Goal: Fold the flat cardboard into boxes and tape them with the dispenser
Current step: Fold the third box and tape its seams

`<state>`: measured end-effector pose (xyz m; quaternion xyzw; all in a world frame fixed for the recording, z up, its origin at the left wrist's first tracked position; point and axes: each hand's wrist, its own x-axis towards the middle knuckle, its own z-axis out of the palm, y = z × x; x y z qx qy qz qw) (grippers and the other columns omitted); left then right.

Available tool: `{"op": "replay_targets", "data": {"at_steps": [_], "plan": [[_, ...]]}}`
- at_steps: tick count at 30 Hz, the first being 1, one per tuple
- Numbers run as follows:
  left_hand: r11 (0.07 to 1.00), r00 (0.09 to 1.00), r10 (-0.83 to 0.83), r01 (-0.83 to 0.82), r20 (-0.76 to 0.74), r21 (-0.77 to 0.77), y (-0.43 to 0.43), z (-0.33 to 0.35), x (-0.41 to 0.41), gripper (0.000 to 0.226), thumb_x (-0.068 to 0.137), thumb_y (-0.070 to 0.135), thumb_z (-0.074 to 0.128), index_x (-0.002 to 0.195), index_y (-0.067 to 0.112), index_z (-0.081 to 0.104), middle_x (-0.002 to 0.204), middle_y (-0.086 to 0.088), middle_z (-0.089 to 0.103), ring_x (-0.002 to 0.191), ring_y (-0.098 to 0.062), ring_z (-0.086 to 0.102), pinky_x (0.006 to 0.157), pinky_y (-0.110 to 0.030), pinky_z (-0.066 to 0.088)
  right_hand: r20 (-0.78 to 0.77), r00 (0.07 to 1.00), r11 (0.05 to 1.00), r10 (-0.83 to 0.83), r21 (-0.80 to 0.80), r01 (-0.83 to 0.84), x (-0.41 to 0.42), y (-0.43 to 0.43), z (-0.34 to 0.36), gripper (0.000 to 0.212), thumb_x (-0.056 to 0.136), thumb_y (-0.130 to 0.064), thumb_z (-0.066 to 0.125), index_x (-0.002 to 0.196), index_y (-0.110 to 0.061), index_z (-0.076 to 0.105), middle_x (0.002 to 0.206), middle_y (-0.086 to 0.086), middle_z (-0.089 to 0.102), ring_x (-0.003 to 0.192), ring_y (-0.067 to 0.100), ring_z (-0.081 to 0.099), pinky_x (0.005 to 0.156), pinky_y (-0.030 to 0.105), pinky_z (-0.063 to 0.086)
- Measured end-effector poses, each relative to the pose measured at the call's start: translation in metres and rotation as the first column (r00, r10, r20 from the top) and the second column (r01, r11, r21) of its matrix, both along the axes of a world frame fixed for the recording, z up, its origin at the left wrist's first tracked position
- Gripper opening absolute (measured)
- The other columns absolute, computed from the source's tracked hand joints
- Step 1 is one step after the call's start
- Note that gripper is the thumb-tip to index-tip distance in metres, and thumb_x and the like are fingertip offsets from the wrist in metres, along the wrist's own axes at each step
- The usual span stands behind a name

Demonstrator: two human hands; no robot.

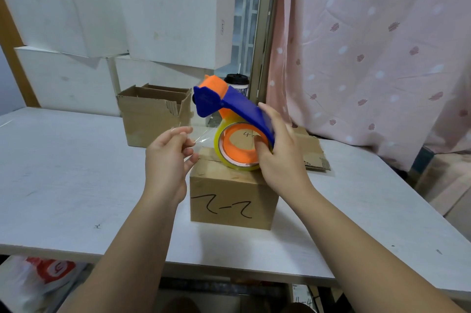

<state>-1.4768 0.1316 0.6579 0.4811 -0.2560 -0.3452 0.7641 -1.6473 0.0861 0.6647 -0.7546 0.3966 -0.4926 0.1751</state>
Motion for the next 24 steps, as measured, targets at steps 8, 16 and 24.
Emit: {"op": "replay_targets", "data": {"at_steps": [8, 16, 24], "plan": [[0.998, 0.998, 0.019, -0.015, 0.061, -0.057, 0.002, -0.007, -0.002, 0.023, 0.096, 0.016, 0.051, 0.092, 0.024, 0.072, 0.067, 0.006, 0.062, 0.057, -0.004, 0.049, 0.057, -0.021, 0.048, 0.091, 0.995, 0.998, 0.028, 0.056, -0.033, 0.0, -0.001, -0.001, 0.052, 0.096, -0.009, 0.05, 0.14, -0.033, 0.036, 0.133, -0.004, 0.044, 0.122, 0.01, 0.042, 0.086, 0.009, 0.038], [0.997, 0.991, 0.072, -0.074, 0.117, 0.016, 0.002, -0.01, -0.002, 0.021, 0.093, 0.014, 0.054, 0.085, 0.023, 0.072, 0.071, 0.004, 0.061, 0.059, -0.008, 0.048, 0.059, -0.023, 0.045, 0.165, 0.986, 0.999, 0.029, 0.018, -0.032, 0.003, 0.002, -0.003, 0.053, 0.094, -0.009, 0.055, 0.13, -0.044, 0.037, 0.123, -0.019, 0.045, 0.116, 0.005, 0.044, 0.092, 0.025, 0.046], [0.994, 0.993, -0.023, 0.035, -0.116, 0.105, 0.005, -0.013, 0.003, 0.008, 0.088, 0.01, 0.06, 0.085, 0.009, 0.068, 0.064, 0.0, 0.057, 0.041, -0.004, 0.043, 0.051, -0.018, 0.043, 0.162, 0.986, 0.994, 0.028, -0.104, -0.011, 0.005, 0.007, -0.007, 0.051, 0.087, -0.017, 0.048, 0.129, -0.044, 0.038, 0.124, -0.008, 0.046, 0.111, -0.008, 0.041, 0.087, 0.003, 0.034]]}}
